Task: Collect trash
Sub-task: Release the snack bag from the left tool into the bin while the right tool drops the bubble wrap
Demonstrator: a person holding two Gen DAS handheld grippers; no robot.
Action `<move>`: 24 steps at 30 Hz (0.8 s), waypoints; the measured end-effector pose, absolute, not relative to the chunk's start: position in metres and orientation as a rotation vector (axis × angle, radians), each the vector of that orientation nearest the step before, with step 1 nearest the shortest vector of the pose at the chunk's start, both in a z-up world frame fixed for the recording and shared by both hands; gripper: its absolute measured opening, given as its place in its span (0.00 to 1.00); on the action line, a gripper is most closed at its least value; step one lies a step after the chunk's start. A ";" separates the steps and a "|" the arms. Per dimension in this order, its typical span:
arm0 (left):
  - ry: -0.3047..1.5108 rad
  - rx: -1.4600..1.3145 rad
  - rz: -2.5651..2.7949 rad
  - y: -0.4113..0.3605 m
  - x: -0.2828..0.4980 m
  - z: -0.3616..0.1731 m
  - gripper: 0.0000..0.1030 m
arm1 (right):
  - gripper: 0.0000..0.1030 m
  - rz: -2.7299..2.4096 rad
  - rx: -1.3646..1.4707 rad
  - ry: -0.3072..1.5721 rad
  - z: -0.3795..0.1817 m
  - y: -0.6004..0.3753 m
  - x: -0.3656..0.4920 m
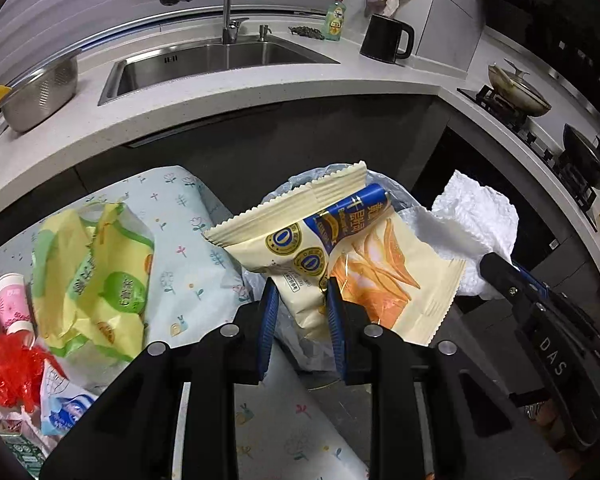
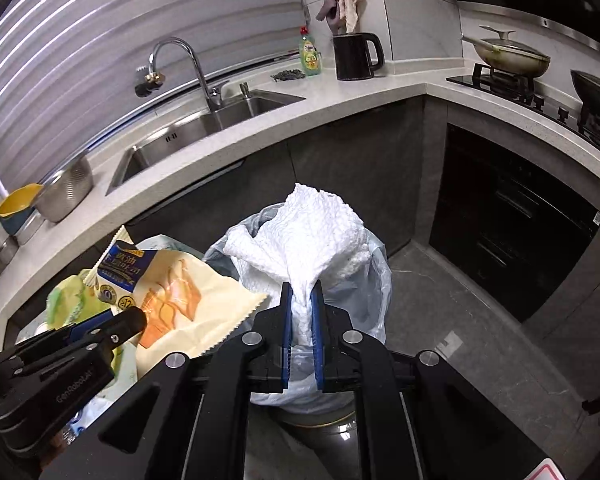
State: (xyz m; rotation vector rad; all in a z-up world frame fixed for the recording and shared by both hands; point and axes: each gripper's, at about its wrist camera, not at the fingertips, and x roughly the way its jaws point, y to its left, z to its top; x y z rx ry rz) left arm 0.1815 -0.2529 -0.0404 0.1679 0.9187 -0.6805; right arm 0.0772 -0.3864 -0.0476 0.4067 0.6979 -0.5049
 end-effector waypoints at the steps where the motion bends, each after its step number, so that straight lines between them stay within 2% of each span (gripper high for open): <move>1: 0.926 0.169 -0.678 -0.257 0.184 -0.044 0.23 | 0.08 -0.509 0.405 0.702 -0.050 -0.389 0.081; 7: 0.946 0.155 -0.666 -0.271 0.200 -0.058 0.28 | 0.09 -0.497 0.419 0.738 -0.064 -0.402 0.101; 9: 0.957 0.138 -0.663 -0.270 0.206 -0.059 0.38 | 0.11 -0.471 0.438 0.750 -0.069 -0.405 0.107; 12: 0.948 0.132 -0.666 -0.268 0.210 -0.057 0.47 | 0.15 -0.459 0.433 0.758 -0.070 -0.402 0.113; 14: 0.935 0.125 -0.667 -0.265 0.211 -0.054 0.55 | 0.32 -0.459 0.418 0.748 -0.068 -0.399 0.115; 15: 0.929 0.122 -0.669 -0.263 0.211 -0.053 0.58 | 0.36 -0.462 0.412 0.738 -0.066 -0.397 0.115; 21: 0.914 0.115 -0.683 -0.264 0.213 -0.043 0.58 | 0.40 -0.472 0.433 0.702 -0.056 -0.402 0.110; 24: 0.906 0.101 -0.684 -0.259 0.213 -0.038 0.58 | 0.46 -0.480 0.427 0.685 -0.049 -0.400 0.102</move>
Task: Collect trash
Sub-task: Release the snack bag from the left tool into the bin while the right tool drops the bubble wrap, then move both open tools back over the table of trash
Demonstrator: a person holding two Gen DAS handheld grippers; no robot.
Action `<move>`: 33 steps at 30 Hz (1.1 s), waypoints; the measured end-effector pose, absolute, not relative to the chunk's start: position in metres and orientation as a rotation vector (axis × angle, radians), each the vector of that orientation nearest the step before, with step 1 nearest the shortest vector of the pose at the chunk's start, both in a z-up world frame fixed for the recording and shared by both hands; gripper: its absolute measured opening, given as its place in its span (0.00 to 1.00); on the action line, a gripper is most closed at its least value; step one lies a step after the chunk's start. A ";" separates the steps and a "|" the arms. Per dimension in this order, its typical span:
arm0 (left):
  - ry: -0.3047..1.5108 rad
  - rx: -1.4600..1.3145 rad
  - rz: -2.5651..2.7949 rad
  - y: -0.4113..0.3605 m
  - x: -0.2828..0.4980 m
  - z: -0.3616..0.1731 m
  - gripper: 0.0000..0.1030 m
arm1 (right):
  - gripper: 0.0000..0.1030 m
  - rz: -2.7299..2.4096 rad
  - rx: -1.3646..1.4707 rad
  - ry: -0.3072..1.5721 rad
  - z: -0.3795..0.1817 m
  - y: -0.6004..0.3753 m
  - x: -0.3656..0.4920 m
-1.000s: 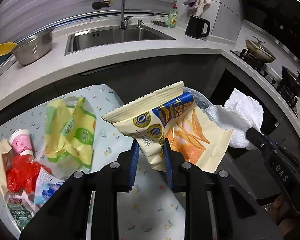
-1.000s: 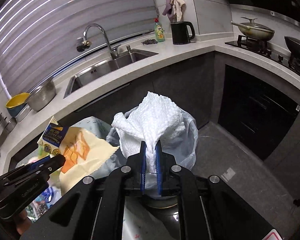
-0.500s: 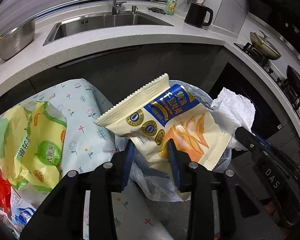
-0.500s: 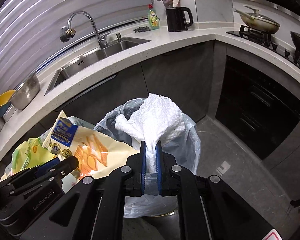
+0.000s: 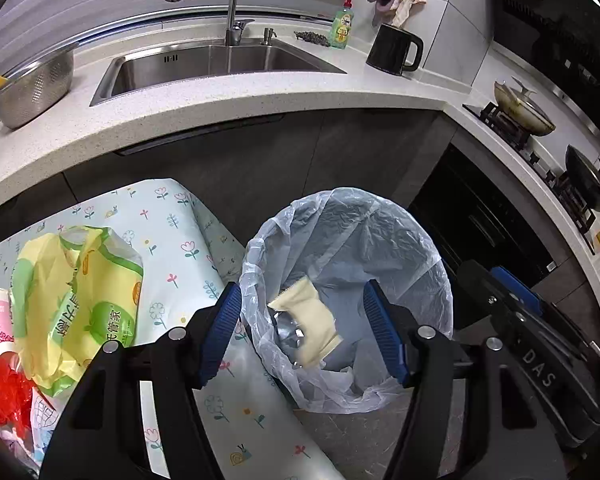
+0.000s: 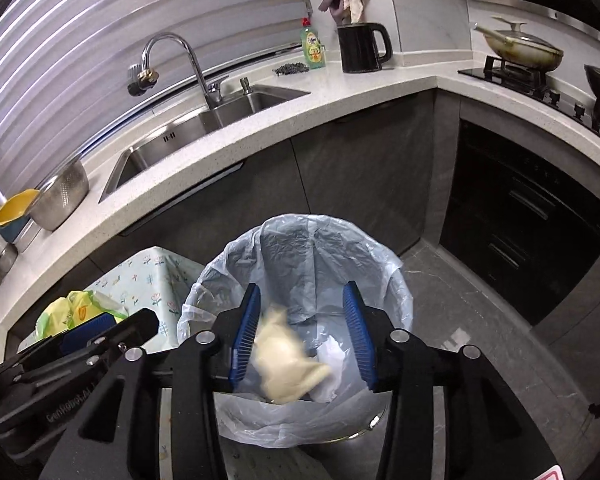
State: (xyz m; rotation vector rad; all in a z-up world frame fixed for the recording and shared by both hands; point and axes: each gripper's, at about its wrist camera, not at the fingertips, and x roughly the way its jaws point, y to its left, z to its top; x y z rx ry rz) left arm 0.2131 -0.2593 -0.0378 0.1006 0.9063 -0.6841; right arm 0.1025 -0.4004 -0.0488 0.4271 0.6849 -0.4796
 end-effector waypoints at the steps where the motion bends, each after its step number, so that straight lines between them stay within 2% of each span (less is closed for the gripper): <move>1: 0.902 0.097 -0.682 -0.257 0.213 -0.036 0.58 | 0.47 -0.479 0.425 0.681 -0.046 -0.399 0.101; 4: 0.889 0.092 -0.668 -0.248 0.211 -0.030 0.59 | 0.48 -0.474 0.413 0.678 -0.039 -0.393 0.094; 8: 0.860 0.096 -0.638 -0.232 0.201 -0.020 0.60 | 0.55 -0.458 0.396 0.664 -0.026 -0.376 0.084; 19: 0.797 0.109 -0.531 -0.153 0.159 0.009 0.63 | 0.65 -0.367 0.323 0.639 0.014 -0.301 0.051; 28: 0.811 0.107 -0.425 -0.069 0.125 0.014 0.68 | 0.67 -0.275 0.282 0.663 0.025 -0.225 0.029; 30: 0.826 0.092 -0.399 -0.047 0.121 0.012 0.75 | 0.67 -0.251 0.277 0.675 0.023 -0.207 0.026; 33: 0.839 0.074 -0.349 -0.013 0.114 0.006 0.75 | 0.67 -0.222 0.275 0.691 0.021 -0.186 0.021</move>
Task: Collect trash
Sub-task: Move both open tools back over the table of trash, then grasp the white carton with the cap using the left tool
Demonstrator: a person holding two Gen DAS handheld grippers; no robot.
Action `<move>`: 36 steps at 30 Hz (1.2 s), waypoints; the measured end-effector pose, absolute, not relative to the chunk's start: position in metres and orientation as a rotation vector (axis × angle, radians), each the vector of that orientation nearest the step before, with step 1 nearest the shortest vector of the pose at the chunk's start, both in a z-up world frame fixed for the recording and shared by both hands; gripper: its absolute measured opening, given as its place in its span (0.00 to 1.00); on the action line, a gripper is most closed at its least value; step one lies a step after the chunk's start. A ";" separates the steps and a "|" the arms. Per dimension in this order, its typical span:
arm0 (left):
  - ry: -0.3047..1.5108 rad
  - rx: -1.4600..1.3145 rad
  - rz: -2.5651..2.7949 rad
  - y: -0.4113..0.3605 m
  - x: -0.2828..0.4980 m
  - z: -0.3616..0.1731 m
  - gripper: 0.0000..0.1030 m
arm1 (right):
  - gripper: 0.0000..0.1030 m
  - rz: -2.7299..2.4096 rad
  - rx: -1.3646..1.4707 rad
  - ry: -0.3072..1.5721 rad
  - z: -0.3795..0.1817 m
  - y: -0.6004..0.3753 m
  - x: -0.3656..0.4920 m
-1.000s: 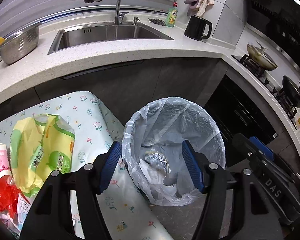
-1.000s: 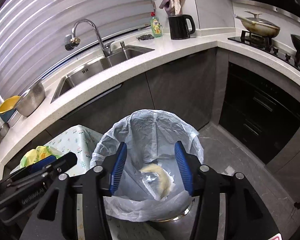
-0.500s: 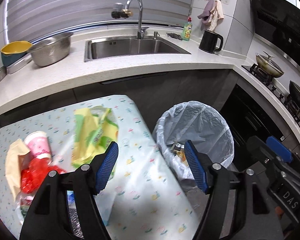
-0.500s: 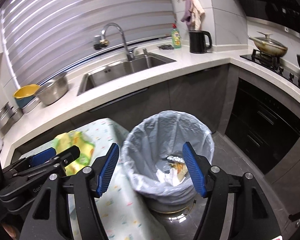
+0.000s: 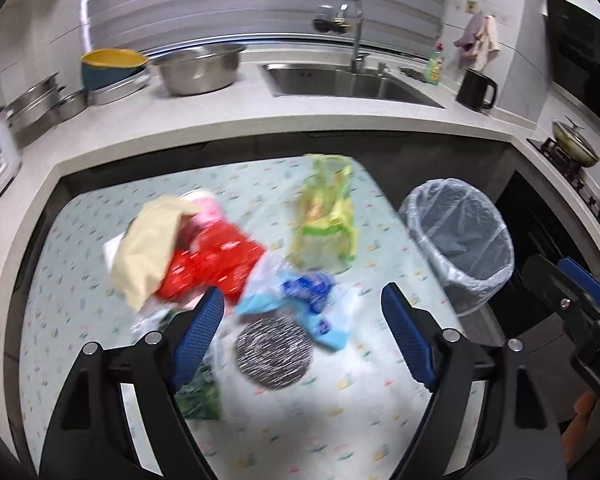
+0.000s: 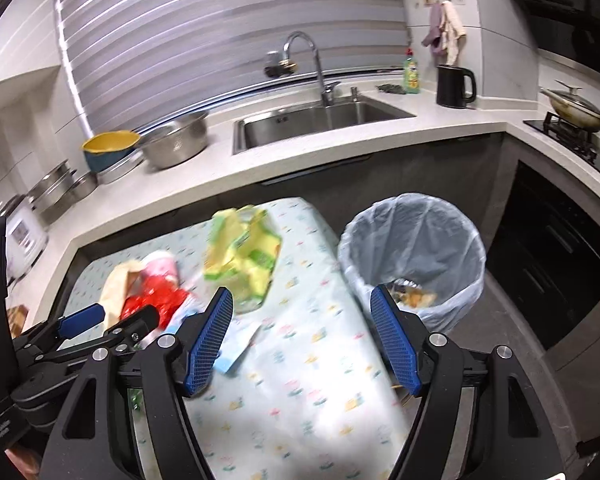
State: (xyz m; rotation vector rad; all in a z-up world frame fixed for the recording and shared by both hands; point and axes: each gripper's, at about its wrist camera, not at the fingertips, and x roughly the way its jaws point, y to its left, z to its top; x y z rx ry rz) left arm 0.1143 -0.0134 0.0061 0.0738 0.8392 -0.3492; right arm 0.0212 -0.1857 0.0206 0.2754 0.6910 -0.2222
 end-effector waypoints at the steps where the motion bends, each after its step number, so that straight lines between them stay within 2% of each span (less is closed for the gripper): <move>1: 0.843 0.073 -0.327 -0.002 0.112 0.004 0.75 | 0.67 -0.211 0.278 0.696 0.020 -0.179 0.020; 11: 0.930 0.011 -0.195 0.090 0.098 -0.035 0.75 | 0.68 -0.154 0.275 0.761 -0.010 -0.127 0.015; 21: 1.014 -0.060 -0.136 0.143 0.084 -0.070 0.75 | 0.68 -0.060 0.246 0.870 -0.052 -0.072 0.022; 32: 1.050 -0.113 -0.234 0.125 0.096 -0.082 0.74 | 0.68 -0.074 0.238 0.888 -0.059 -0.067 0.032; 34: 1.053 -0.117 -0.246 0.118 0.102 -0.086 0.71 | 0.68 -0.086 0.251 0.890 -0.060 -0.073 0.032; 36: 1.072 -0.124 -0.259 0.113 0.109 -0.091 0.64 | 0.68 -0.097 0.261 0.895 -0.062 -0.079 0.032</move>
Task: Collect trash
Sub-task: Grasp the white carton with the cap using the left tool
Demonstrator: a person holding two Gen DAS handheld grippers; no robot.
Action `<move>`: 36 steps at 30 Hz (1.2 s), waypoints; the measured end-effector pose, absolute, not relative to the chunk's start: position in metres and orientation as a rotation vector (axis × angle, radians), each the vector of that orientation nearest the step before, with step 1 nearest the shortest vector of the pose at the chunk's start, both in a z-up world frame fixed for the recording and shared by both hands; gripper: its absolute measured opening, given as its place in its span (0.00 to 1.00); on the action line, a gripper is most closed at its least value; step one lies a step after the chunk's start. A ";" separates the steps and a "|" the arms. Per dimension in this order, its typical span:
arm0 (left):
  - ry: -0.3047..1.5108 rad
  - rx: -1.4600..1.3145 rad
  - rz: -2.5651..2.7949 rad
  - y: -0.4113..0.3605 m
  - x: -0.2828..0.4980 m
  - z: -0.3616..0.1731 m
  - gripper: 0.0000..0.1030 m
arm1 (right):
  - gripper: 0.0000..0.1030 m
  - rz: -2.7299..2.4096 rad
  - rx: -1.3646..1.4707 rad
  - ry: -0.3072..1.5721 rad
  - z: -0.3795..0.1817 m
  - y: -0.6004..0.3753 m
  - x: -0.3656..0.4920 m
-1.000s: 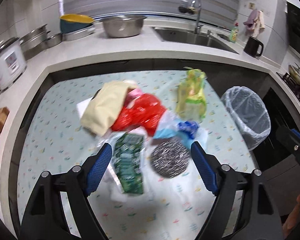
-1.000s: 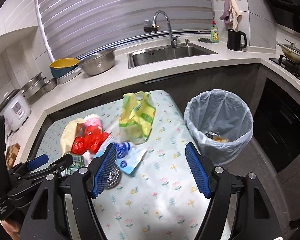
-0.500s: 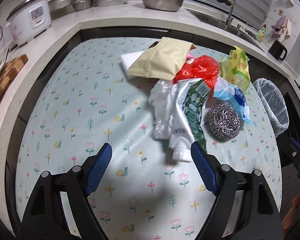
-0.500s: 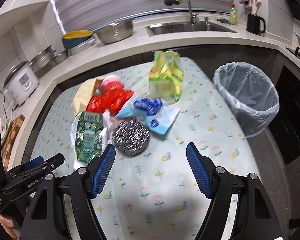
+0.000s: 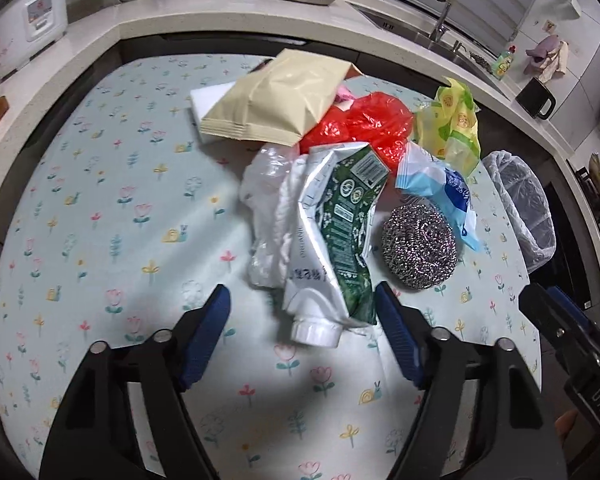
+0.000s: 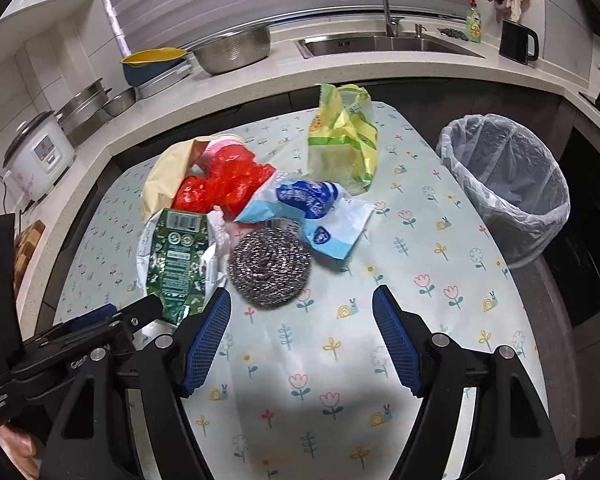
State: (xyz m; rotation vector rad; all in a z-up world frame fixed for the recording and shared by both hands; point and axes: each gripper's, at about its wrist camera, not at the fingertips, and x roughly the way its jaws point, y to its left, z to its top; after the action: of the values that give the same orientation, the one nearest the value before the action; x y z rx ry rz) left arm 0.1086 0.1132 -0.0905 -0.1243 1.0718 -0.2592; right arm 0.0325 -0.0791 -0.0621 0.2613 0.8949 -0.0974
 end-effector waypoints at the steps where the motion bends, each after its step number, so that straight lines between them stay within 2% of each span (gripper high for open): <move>1: 1.082 -0.132 -0.270 0.111 0.112 -0.094 0.63 | 0.68 -0.101 0.265 0.898 -0.063 -0.081 0.033; 4: 1.112 -0.137 -0.280 0.105 0.118 -0.104 0.59 | 0.68 -0.106 0.272 0.905 -0.067 -0.084 0.034; 5: 1.124 -0.141 -0.288 0.104 0.120 -0.107 0.56 | 0.68 -0.107 0.273 0.908 -0.068 -0.085 0.035; 6: 1.134 -0.160 -0.308 0.103 0.120 -0.109 0.49 | 0.68 -0.104 0.275 0.912 -0.070 -0.085 0.036; 18: 1.115 -0.096 -0.381 0.120 0.080 -0.088 0.48 | 0.68 -0.062 0.271 0.913 -0.069 -0.071 0.043; 23: 1.117 -0.155 -0.363 0.143 0.068 -0.080 0.48 | 0.68 -0.037 0.263 0.913 -0.068 -0.060 0.042; 32: 1.025 -0.231 -0.413 0.149 0.064 -0.032 0.46 | 0.68 -0.026 0.258 0.887 -0.058 -0.052 0.033; 34: 1.008 -0.233 -0.416 0.150 0.064 -0.025 0.37 | 0.68 -0.030 0.261 0.884 -0.056 -0.055 0.030; 36: 1.003 -0.232 -0.403 0.153 0.066 -0.021 0.36 | 0.68 -0.028 0.271 0.887 -0.056 -0.056 0.029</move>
State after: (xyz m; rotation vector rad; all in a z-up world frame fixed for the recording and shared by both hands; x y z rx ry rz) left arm 0.0662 0.1531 -0.0213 -0.2317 1.0031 -0.4027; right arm 0.0292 -0.0563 -0.0563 0.2709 0.8871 -0.0280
